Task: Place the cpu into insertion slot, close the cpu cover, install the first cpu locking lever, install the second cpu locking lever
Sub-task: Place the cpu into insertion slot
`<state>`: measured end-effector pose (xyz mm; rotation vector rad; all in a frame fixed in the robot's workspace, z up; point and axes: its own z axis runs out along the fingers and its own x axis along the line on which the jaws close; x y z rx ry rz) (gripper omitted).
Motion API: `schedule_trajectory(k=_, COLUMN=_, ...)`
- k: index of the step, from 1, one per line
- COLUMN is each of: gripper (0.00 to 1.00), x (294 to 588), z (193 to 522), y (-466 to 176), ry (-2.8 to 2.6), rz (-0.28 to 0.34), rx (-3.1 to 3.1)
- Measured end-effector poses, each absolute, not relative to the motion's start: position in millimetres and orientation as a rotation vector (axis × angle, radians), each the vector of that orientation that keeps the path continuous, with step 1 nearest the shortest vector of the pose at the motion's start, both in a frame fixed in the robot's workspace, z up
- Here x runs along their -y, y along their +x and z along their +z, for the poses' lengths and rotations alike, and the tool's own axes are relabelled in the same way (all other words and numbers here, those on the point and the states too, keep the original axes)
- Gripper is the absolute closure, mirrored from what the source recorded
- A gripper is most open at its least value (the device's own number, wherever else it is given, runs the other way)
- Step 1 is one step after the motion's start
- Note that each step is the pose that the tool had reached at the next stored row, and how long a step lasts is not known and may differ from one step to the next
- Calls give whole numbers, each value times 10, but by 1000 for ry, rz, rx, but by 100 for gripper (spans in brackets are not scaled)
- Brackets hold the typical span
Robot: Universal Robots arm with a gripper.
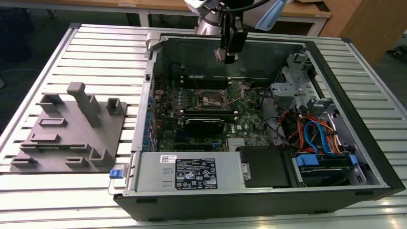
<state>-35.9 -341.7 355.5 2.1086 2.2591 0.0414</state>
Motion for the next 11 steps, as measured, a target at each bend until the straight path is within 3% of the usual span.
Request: schedule_trajectory(k=11, gripper=46, x=3417, z=3555, y=-359, ry=2125, rz=41, rx=-2244)
